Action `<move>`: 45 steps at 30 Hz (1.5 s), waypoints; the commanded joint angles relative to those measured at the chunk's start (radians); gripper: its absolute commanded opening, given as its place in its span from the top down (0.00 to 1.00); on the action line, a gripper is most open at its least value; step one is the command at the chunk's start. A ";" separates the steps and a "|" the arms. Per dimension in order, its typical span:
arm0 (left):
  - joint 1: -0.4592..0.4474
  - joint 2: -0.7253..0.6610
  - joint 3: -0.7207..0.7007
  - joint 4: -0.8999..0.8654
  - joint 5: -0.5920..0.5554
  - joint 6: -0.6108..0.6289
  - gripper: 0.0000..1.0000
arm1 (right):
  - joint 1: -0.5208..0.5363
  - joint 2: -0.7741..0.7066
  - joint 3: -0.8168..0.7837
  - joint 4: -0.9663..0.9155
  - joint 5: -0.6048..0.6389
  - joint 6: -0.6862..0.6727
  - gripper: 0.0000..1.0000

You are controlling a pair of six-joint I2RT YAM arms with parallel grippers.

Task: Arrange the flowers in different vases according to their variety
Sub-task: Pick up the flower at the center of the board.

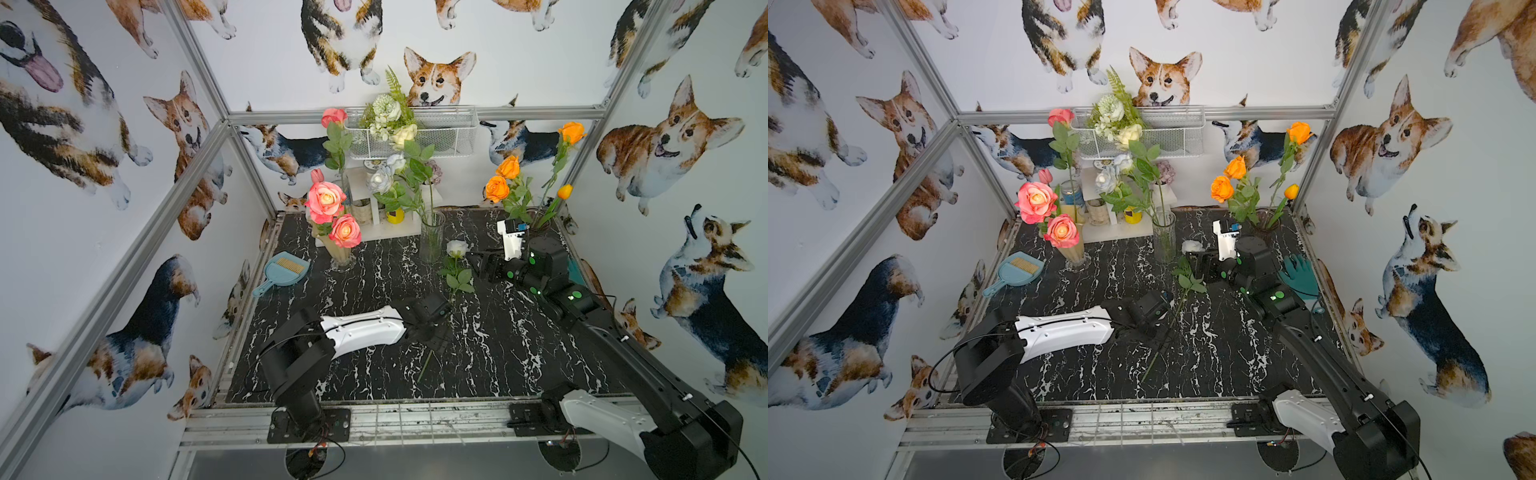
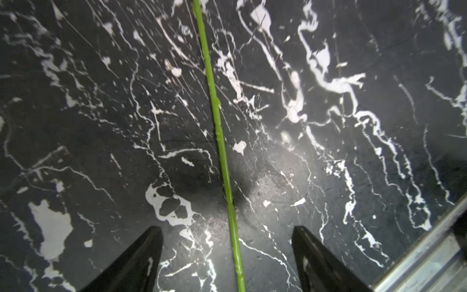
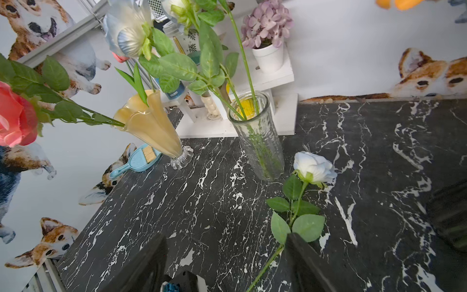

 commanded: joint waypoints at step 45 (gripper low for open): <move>-0.006 0.365 0.326 -0.305 0.152 0.120 1.00 | -0.200 -0.182 -0.159 -0.007 -0.221 0.089 0.22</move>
